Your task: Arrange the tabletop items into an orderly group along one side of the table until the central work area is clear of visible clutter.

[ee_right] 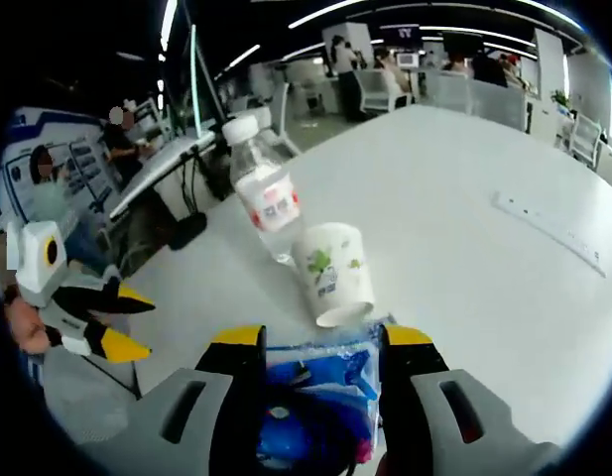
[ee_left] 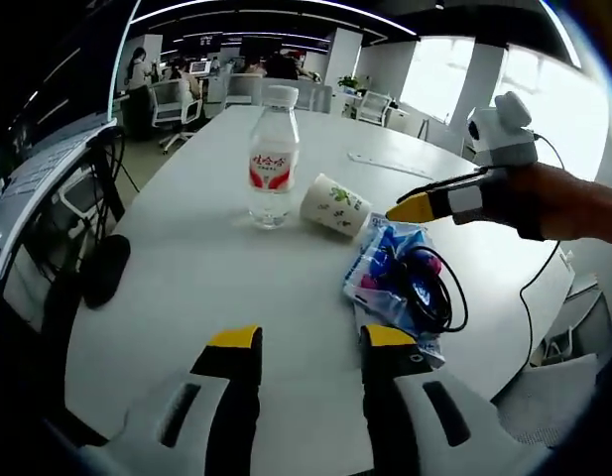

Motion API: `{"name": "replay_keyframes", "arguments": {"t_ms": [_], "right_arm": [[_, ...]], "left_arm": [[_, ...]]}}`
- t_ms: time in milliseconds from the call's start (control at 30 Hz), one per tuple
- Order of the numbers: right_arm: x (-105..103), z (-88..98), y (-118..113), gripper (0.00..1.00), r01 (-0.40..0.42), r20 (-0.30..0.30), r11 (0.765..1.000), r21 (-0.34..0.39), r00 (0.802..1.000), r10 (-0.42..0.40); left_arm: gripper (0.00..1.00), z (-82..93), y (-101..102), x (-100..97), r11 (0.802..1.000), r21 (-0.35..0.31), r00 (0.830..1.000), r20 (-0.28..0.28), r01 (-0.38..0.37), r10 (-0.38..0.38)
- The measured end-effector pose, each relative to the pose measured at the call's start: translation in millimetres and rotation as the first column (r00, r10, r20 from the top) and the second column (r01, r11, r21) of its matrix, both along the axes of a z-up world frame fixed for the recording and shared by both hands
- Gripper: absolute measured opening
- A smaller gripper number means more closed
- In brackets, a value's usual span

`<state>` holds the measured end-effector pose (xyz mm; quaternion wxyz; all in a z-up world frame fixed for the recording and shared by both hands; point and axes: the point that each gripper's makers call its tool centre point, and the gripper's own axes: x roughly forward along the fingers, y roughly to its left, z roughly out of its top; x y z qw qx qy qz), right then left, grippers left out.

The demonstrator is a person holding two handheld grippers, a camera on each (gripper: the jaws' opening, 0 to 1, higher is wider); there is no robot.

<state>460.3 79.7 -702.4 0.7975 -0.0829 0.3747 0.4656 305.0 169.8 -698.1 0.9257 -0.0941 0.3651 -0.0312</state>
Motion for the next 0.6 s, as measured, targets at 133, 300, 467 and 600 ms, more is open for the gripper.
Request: {"name": "replay_keyframes", "arguments": {"t_ms": [133,300,467,600], "right_arm": [[6.3,-6.4,9.9,0.44,-0.006,-0.008,1.000,-0.012,1.000,0.006],[21.9,-19.7,21.5,0.45,-0.019,-0.003,0.998,-0.052,1.000,0.019],[25.7,-21.0,26.7,0.46,-0.027,-0.010,0.998,-0.059,1.000,0.027],[26.1,-23.1,29.8,0.46,-0.040,-0.010,0.996,-0.079,0.999,0.040]], "left_arm": [[0.39,0.8,2.1,-0.5,1.000,-0.001,1.000,0.002,-0.004,0.004],[0.39,-0.8,2.9,-2.7,1.000,-0.003,1.000,-0.004,-0.006,0.006],[0.39,-3.2,3.9,-4.4,1.000,-0.008,1.000,-0.009,-0.010,0.010],[0.39,-4.1,5.6,-4.7,1.000,-0.012,1.000,-0.012,-0.018,0.018]]}}
